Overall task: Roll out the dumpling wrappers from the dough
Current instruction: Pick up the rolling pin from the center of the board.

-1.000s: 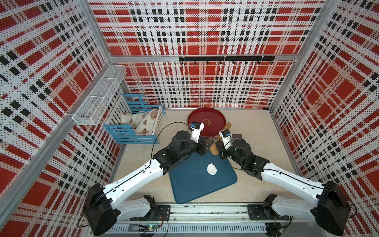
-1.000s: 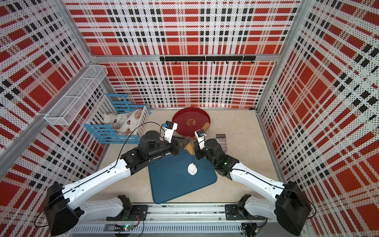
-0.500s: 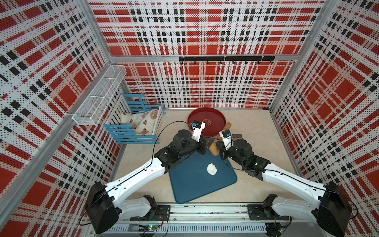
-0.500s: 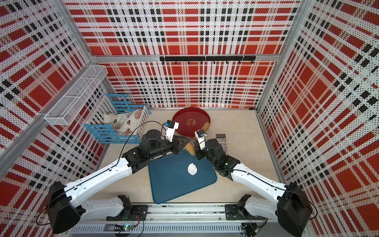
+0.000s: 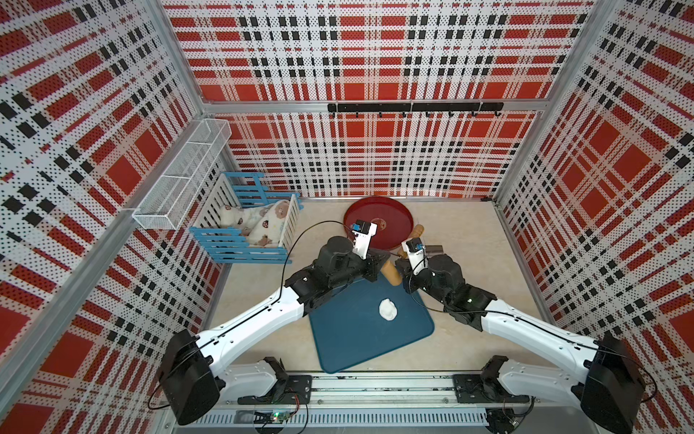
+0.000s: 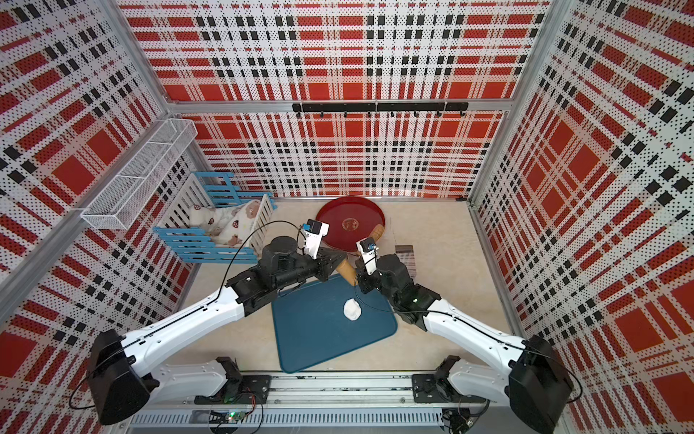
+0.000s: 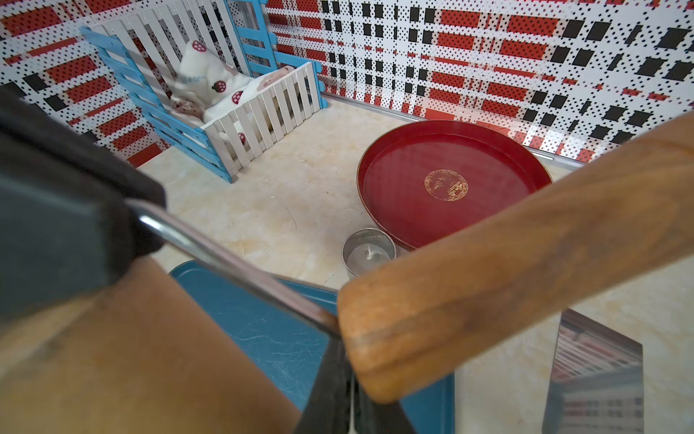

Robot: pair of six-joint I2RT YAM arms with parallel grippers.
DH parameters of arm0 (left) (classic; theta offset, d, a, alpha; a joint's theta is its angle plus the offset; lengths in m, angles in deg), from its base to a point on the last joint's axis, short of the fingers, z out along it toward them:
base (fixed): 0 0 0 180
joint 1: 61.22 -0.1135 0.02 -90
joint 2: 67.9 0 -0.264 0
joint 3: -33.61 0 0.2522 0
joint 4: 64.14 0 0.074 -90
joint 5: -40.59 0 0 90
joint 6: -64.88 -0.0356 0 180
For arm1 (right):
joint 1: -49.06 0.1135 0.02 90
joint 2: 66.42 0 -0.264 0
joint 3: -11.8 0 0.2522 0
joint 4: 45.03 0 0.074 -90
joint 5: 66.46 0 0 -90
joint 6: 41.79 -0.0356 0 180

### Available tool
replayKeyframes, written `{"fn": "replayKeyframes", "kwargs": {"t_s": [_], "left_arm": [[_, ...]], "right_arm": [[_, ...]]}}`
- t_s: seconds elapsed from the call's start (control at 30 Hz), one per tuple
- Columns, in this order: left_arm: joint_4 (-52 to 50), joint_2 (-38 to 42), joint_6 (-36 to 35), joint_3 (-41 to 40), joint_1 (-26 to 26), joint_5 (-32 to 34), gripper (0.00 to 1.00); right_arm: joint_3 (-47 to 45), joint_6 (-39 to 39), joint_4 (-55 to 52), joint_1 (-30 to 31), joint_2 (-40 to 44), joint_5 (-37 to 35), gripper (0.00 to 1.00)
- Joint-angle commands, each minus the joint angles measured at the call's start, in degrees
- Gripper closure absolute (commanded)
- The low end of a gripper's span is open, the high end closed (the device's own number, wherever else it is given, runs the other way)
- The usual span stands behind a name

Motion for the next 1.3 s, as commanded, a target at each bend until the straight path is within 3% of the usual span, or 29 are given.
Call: {"fn": "replayKeyframes", "kwargs": {"t_s": [0.0,0.2,0.47,0.73,0.93,1.27], "left_arm": [[-0.9,-0.9,-0.6,1.1,0.3,-0.1,0.9],[-1.0,-1.6,-0.5,1.2,0.4,0.0,0.81],[-1.0,-2.6,-1.1,2.1,0.7,0.2,0.8],[-1.0,-3.1,-1.0,2.1,0.9,0.0,1.0],[-0.8,-2.2,-1.2,1.6,0.9,0.3,1.0],[11.0,5.6,0.7,-8.0,-1.5,0.4,1.0]], "right_arm": [[0.7,0.2,4.1,0.4,2.1,0.6,1.0],[1.3,0.7,3.4,0.5,2.4,0.7,1.0],[1.4,0.6,3.2,0.5,2.7,1.0,1.0],[1.4,0.5,2.7,0.5,3.1,0.3,1.0],[1.4,-0.3,2.3,0.5,4.3,-0.6,1.0],[-0.1,-1.9,1.0,0.4,8.2,-3.9,0.56]]}}
